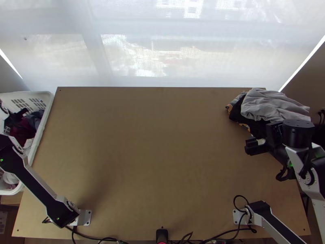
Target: Fold the t-shirt
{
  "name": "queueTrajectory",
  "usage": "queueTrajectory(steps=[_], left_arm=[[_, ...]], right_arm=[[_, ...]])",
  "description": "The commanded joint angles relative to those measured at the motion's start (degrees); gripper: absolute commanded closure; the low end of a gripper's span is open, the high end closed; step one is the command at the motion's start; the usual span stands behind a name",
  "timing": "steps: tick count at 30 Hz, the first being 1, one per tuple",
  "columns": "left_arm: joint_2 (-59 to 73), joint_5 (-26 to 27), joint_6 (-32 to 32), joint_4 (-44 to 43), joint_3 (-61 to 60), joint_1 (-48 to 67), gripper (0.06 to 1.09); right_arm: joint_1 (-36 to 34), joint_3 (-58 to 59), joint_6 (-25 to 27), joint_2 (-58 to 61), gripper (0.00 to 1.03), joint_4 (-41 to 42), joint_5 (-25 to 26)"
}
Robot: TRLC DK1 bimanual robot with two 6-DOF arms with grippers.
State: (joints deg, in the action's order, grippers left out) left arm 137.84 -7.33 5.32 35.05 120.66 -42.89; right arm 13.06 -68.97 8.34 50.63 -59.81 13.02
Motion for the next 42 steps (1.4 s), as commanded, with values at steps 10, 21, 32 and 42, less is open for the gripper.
queueTrajectory(steps=[10,21,32,42], left_arm=[[-35.8,17.3,0.8,8.7,-2.6,0.8,1.05],[-51.5,25.4,-1.8,7.8,6.1,9.2,1.05],[-62.3,23.7,-3.7,6.2,7.9,35.1,1.05],[-60.8,12.6,5.1,18.6,-1.7,83.6,1.05]], right_arm=[[-0.9,0.4,-0.8,-6.3,0.05,2.3,-0.1],[-1.1,1.2,-0.9,-10.5,0.05,2.3,-0.4],[-1.5,0.8,-1.4,-12.0,0.05,2.0,-0.5],[-3.0,0.8,-1.4,-12.7,0.05,1.5,-0.8]])
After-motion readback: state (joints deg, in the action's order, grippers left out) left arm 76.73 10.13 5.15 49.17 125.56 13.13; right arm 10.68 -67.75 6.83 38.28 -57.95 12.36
